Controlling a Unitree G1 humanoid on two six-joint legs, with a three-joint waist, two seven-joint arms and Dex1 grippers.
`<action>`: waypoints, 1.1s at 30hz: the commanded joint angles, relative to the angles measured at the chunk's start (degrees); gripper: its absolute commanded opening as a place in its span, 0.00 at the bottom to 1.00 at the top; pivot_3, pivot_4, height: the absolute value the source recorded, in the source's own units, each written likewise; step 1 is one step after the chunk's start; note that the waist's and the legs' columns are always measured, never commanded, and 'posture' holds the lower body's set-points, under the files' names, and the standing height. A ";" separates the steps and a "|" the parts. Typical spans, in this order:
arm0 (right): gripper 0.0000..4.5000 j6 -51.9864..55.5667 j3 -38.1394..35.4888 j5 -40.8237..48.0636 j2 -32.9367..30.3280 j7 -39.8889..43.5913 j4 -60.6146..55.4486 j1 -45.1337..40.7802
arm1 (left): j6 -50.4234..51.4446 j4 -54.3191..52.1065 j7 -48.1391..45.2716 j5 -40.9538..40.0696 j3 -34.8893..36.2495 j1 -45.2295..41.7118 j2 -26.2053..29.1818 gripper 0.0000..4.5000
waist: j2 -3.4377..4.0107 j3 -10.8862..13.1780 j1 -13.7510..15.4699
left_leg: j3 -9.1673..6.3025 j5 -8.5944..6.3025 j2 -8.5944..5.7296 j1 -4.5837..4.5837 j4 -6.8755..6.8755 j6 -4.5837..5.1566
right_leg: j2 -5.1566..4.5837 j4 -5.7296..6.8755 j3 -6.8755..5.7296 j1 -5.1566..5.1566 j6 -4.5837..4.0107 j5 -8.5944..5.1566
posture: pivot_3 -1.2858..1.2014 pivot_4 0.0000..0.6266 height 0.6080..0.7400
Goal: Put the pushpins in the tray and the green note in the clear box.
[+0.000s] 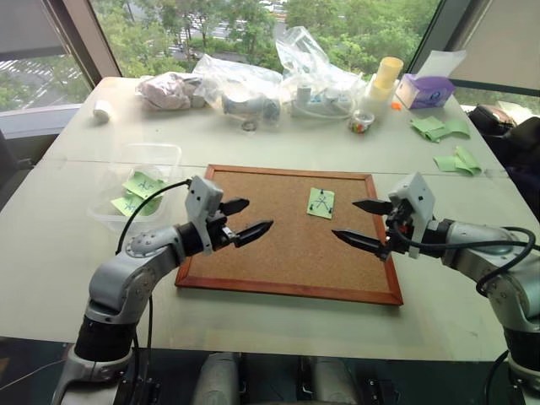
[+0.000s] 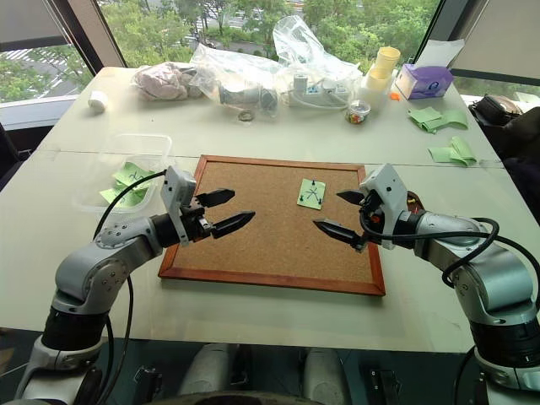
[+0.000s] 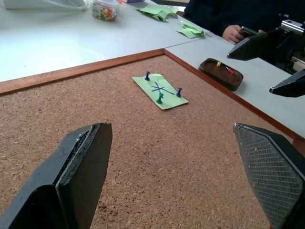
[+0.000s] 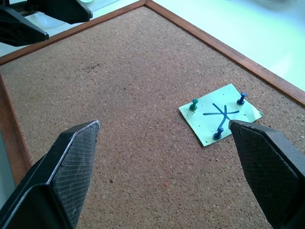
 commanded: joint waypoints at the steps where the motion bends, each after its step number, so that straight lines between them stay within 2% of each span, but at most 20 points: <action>1: 1.00 -0.85 -1.42 0.05 -0.62 -0.03 -1.02 -0.23 | -1.68 -0.01 -0.31 1.15 -0.69 -0.79 -0.40 0.99 | 0.00 0.00 0.00 | 0.00 0.00 0.00 0.00 0.00 0.00 | 0.00 0.00 0.00 0.00 0.00 0.00 | 0.52 0.24 1.00; 7: 1.00 -1.16 -0.82 -0.46 -0.28 -0.15 -0.99 -0.48 | -5.23 3.11 -1.80 4.64 -3.89 -1.44 -1.84 0.99 | 0.00 0.00 0.04 | 0.02 0.00 -0.01 0.00 0.00 0.00 | 0.00 0.00 0.00 0.00 0.00 0.00 | 0.52 0.24 1.00; 8: 1.00 -1.16 -0.77 -0.50 -0.20 -0.17 -1.10 -0.45 | -6.26 3.85 -1.80 5.58 -4.46 -1.84 -2.26 0.94 | 0.00 0.00 0.02 | 0.01 0.00 -0.01 0.00 0.00 0.00 | 0.00 0.00 0.00 0.00 0.00 0.00 | 0.52 0.24 1.00; 10: 1.00 -1.22 -0.55 -0.64 -0.03 -0.18 -1.17 -0.54 | -7.75 5.29 -2.19 6.88 -5.29 -2.53 -2.86 0.80 | 0.00 0.00 0.04 | 0.01 0.00 -0.01 0.00 0.00 0.00 | 0.00 0.00 0.00 0.00 0.00 0.00 | 0.52 0.24 1.00; 17: 1.00 -2.39 1.04 -1.90 1.20 -0.48 0.91 -2.55 | -13.67 11.72 -4.56 12.13 -8.97 -5.14 -4.70 0.02 | 0.00 0.00 0.01 | 0.04 0.00 -0.02 0.00 0.00 0.00 | 0.00 0.00 0.00 0.00 0.00 0.00 | 0.52 0.24 1.00; 25: 1.00 -4.79 6.53 -10.35 5.61 -6.23 12.29 -12.52 | -20.37 22.91 -4.95 18.42 -11.99 -6.43 -8.13 0.01 | 0.01 -0.01 -0.14 | 0.19 0.00 -0.02 0.00 0.02 0.00 | 0.01 0.03 -0.01 -0.03 0.00 0.00 | 0.52 0.24 1.00; 33: 1.00 -7.50 12.02 -18.34 12.80 -9.81 29.14 -23.51 | -22.07 25.64 -5.20 20.79 -11.39 -5.49 -9.56 0.01 | 0.09 -0.06 -0.01 | 0.21 0.01 -0.02 0.00 0.03 0.00 | 0.00 0.03 -0.01 0.00 0.01 0.00 | 0.52 0.24 1.00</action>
